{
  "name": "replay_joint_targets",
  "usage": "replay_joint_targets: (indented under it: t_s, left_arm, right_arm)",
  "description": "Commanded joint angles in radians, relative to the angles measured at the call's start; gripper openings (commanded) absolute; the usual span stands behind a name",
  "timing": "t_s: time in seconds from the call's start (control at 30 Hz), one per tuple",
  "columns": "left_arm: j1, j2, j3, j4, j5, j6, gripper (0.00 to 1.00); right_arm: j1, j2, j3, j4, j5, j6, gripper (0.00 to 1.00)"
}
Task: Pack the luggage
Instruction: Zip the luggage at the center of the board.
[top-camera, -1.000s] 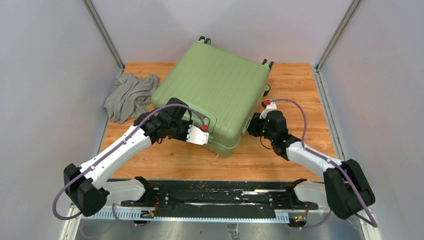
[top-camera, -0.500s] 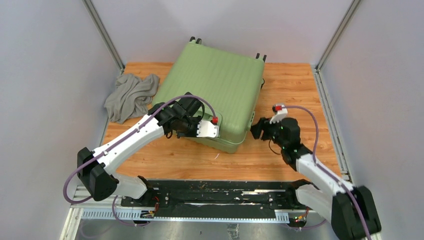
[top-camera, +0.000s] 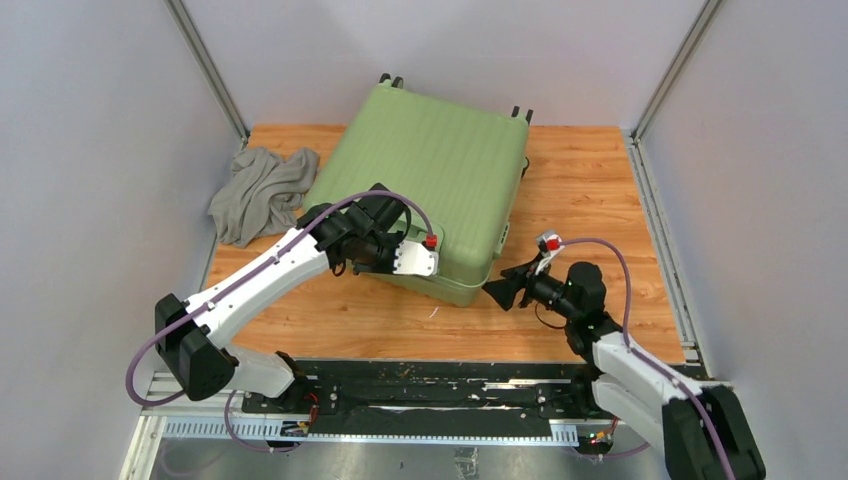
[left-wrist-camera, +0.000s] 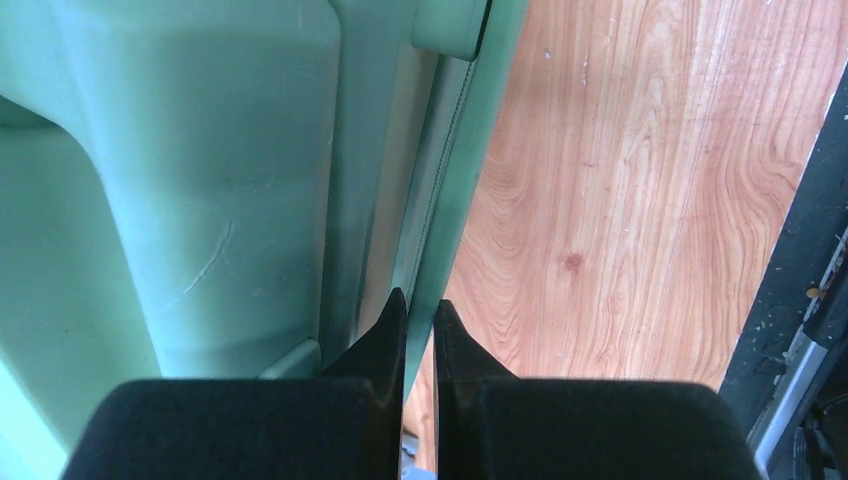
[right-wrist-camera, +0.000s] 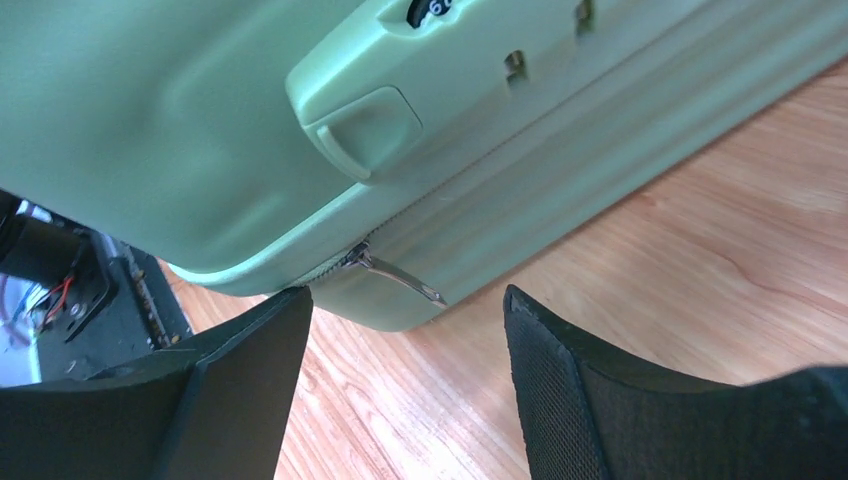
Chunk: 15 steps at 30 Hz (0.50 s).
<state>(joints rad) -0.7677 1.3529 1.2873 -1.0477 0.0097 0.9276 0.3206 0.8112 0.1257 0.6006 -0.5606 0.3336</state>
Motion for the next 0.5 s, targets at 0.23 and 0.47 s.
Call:
replay_joint_targets:
  t_s: [0.23, 0.47]
  left_arm:
    - [-0.012, -0.010, 0.096, 0.157, -0.054, 0.013, 0.00]
    - [-0.012, -0.002, 0.109, 0.169, -0.053, 0.002, 0.00]
  right_arm:
    - [0.003, 0.239, 0.095, 0.200, -0.254, -0.011, 0.60]
    - [0.002, 0.252, 0.110, 0.207, -0.288, -0.006, 0.32]
